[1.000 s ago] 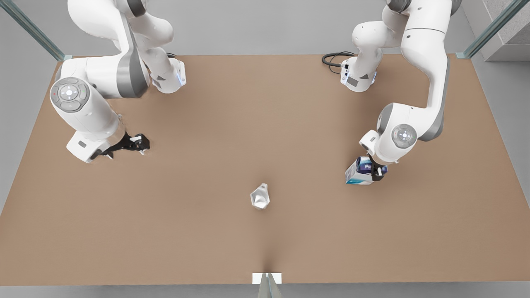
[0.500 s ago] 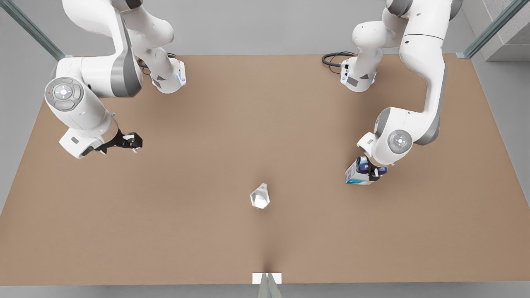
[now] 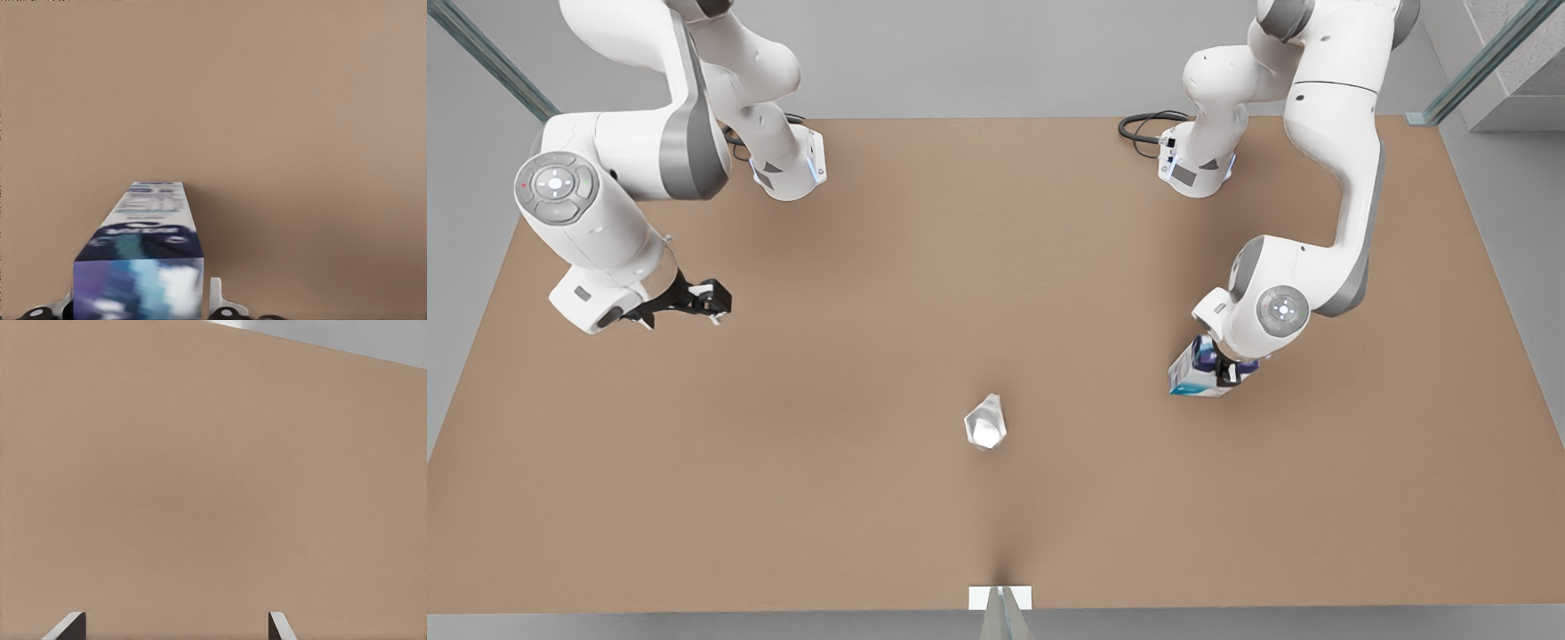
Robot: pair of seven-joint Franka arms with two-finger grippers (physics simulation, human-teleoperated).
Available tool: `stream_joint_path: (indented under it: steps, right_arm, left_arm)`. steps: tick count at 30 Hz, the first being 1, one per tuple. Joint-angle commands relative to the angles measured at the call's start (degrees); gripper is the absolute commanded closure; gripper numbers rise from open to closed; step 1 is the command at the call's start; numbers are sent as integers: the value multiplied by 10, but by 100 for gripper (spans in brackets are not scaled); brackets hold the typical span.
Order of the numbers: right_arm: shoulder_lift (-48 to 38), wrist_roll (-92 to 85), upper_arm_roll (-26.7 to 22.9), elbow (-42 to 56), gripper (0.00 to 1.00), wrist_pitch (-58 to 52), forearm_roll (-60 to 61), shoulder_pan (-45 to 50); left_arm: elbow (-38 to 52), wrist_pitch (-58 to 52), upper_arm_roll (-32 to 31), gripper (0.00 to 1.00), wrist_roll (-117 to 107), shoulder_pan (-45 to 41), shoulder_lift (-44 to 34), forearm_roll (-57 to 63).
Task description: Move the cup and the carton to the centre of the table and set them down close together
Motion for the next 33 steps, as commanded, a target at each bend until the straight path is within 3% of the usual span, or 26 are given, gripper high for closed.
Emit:
stream_joint_path:
  steps: [1,8,10,13,14,18,24,29,33]
  right_arm:
    - [0,0,0,0,0,0,0,0]
    - [0,0,0,1,0,-1,0,3]
    - [0,0,0,1,0,-1,0,3]
    - [0,0,0,1,0,-2,0,4]
    - [0,0,0,1,0,-1,0,4]
    - [-2,0,0,0,0,-3,0,4]
    - [-2,0,1,0,0,-3,0,4]
    - [-1,1,1,0,0,-3,0,6]
    - [-2,1,1,1,0,-2,0,6]
  left_arm:
    - [0,0,0,37,-1,0,0,3]
    - [0,-17,0,35,-52,-1,-45,2]
    - [7,-25,2,34,-149,-70,-61,-2]
    - [53,-22,-8,34,-435,-184,-28,-7]
    - [93,-23,-45,34,-553,-200,6,-6]
    - [208,-27,-82,34,-838,-266,91,48]
    - [225,-94,-87,32,-1171,-284,108,131]
    - [243,-99,-87,32,-1527,-303,139,67]
    - [266,-91,-81,32,-1588,-298,151,31]
